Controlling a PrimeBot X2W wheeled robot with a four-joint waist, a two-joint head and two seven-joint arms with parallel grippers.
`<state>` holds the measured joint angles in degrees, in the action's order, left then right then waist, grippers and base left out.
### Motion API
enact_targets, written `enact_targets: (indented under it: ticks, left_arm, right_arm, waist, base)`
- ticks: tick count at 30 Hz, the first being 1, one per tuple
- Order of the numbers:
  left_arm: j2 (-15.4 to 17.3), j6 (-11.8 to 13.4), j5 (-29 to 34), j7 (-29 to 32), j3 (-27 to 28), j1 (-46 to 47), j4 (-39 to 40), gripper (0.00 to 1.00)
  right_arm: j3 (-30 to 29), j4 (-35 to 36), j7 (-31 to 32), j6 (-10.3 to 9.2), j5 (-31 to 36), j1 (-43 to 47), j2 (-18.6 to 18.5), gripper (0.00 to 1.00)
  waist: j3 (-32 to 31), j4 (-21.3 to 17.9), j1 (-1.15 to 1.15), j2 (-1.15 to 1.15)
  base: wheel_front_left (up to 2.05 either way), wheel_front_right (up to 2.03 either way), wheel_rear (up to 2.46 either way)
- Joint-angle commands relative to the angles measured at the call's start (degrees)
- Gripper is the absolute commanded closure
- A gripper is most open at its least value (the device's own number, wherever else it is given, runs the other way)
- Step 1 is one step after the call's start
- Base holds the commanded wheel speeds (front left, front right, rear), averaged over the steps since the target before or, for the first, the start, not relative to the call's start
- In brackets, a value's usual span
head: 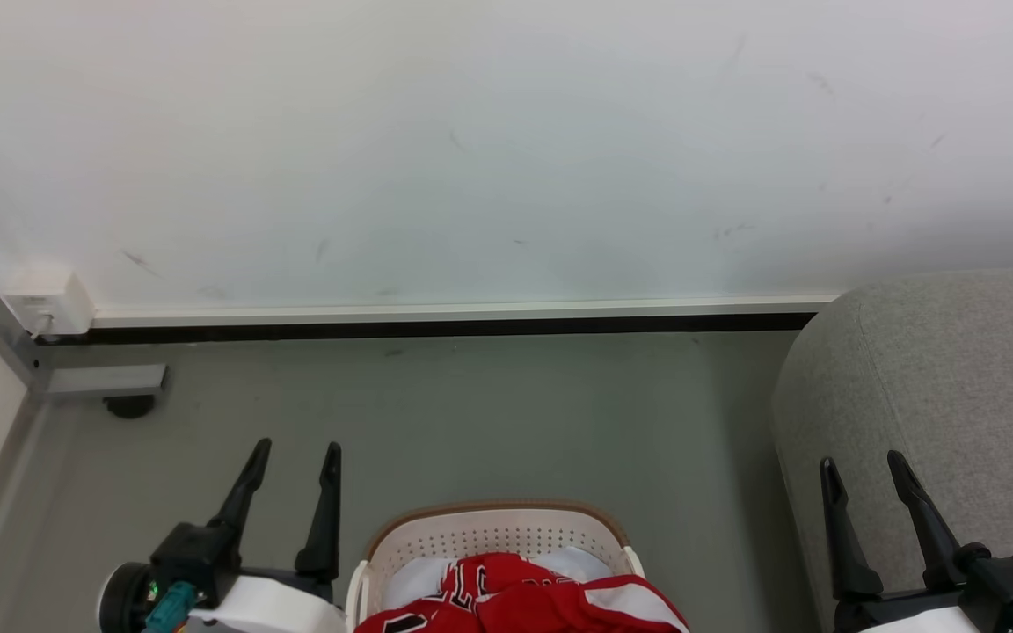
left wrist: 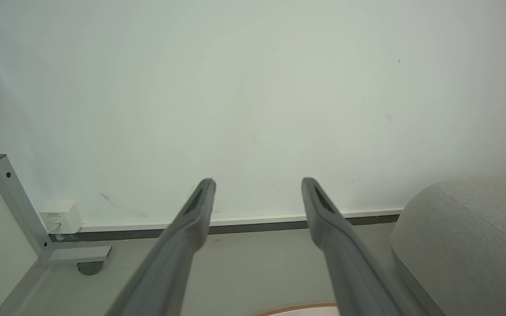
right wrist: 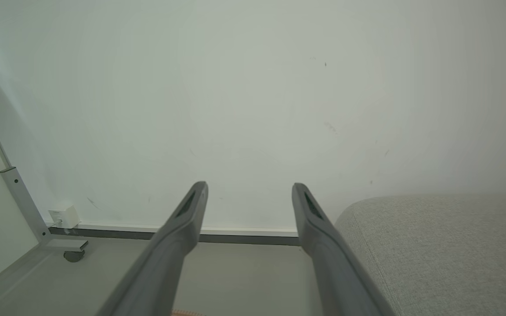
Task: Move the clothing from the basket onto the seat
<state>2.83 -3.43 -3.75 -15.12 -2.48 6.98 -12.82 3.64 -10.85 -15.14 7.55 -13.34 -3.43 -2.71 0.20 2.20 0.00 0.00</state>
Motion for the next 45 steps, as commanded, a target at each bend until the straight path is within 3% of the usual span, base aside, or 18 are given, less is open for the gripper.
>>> enact_targets:
  ticks: [1, 12, 22, 36, 45]
  left_arm:
    - [0.2, 0.0, -0.4, -0.1, 0.1, 0.4, -0.2, 0.0]
    - [0.1, -0.9, -1.0, -0.1, -0.2, 0.4, -1.9, 0.0]
    - [0.4, -2.1, -0.1, -0.1, 0.2, 3.7, -6.7, 0.0]
    - [5.6, -3.6, 0.8, -0.1, 0.4, 12.4, -16.7, 0.0]
    - [9.4, -4.0, -0.4, -0.1, -5.5, 21.1, -32.2, 0.0]
  right_arm:
    - [0.0, 0.1, 0.0, -0.12, -0.1, -0.1, -0.3, 0.0]
    - [-0.3, 0.4, 0.0, -0.12, -0.3, 0.0, -0.3, 0.0]
    - [-0.4, 1.1, 0.0, -0.12, -1.4, -2.0, -0.3, 0.0]
    - [0.2, 5.1, 0.0, -0.12, -9.0, -7.7, -0.3, 0.0]
    - [0.4, 9.3, 0.0, -0.12, -14.9, -11.2, -0.2, 0.0]
  waist:
    - [0.0, 0.0, 0.0, 0.0]
    - [1.2, -2.2, 0.0, 0.0]
    - [6.7, -6.7, 0.0, 0.0]
    - [19.9, -15.1, 0.0, 0.0]
    - [28.0, -19.5, 0.0, 0.0]
  base:
    - [0.0, 0.0, 0.0]
    - [0.0, 0.0, 0.0]
    - [0.0, 0.0, 0.0]
    - [0.0, 0.0, 0.0]
    - [0.0, 0.0, 0.0]
